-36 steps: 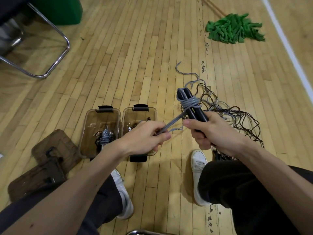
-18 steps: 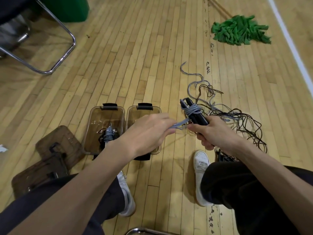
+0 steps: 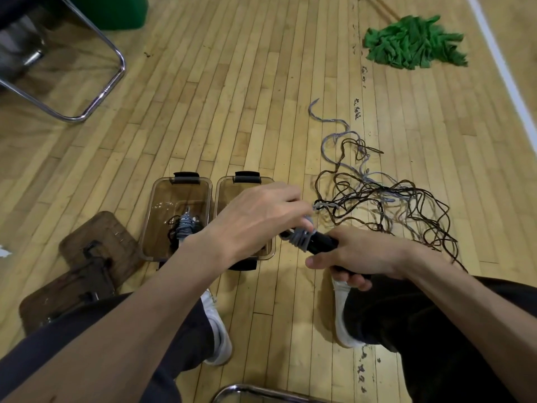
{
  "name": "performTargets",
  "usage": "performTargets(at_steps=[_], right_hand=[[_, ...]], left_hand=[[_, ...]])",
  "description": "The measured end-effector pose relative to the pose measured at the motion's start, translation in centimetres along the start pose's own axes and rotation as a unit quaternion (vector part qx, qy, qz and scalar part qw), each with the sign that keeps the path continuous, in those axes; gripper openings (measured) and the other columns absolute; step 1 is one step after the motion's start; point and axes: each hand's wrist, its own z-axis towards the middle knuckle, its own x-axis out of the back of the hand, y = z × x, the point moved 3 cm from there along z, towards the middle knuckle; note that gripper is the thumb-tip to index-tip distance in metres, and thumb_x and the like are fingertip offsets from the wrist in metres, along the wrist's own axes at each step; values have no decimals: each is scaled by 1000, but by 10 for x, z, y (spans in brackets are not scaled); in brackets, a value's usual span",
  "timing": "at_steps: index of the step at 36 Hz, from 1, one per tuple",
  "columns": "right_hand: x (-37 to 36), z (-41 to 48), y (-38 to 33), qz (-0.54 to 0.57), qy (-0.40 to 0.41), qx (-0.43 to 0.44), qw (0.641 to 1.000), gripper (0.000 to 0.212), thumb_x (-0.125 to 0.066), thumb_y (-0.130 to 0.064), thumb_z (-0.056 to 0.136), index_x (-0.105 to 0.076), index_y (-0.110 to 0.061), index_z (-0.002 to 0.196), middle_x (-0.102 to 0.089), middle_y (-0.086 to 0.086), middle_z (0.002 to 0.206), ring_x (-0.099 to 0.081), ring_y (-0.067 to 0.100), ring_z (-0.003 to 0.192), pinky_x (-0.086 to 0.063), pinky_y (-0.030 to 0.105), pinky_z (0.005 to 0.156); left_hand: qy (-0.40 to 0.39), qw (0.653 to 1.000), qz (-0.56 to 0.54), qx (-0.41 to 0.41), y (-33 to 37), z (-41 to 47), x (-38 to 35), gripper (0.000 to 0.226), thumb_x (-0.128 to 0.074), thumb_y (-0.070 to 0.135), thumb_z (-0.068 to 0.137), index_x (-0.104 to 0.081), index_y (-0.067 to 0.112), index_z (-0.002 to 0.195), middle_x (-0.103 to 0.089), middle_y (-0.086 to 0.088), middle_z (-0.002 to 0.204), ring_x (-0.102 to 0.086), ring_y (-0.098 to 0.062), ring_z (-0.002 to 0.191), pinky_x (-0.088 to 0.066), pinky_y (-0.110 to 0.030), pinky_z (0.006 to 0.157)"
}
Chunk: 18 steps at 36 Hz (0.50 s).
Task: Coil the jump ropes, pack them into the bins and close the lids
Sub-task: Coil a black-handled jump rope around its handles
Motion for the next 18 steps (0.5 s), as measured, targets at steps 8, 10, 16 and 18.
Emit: performTargets(at_steps=[8,10,16,18], right_hand=[[-9,-7,-2,-38,-28,10,999,36,-67,-42,95,-51,-15,79,-47,-1,54,-40,15,42,-36,25,43],[-9,-10,-4,-45,-30,15,998,44,-66,-54,90,-53,-14,79,-47,-1,53,-41,15,40,-37,23,41],[-12,-17,-9,-20,-46,58,997,54,-59,-67,82,-54,-13,79,-46,0,53,-40,16,40,-37,25,43],[-12,-19,-10,5,-54,76,996,52,-60,-64,84,-54,-13,78,-44,3,53,-39,17,40,-36,24,43]], left_hand=[[-27,982,-158,104,-6,7,-4,26,-67,41,87,-73,18,77,-59,8,75,-52,-7,69,-48,-32,62],[-37,966,-210,145,-12,8,-5,27,-75,43,81,-72,17,74,-61,6,72,-56,-13,69,-45,-33,62],[-46,916,-314,247,-16,8,-7,27,-85,43,69,-73,19,72,-69,1,71,-60,-9,65,-48,-22,59],[-48,900,-345,261,-17,8,-6,25,-87,39,68,-73,19,73,-70,2,73,-62,-7,66,-49,-20,61]])
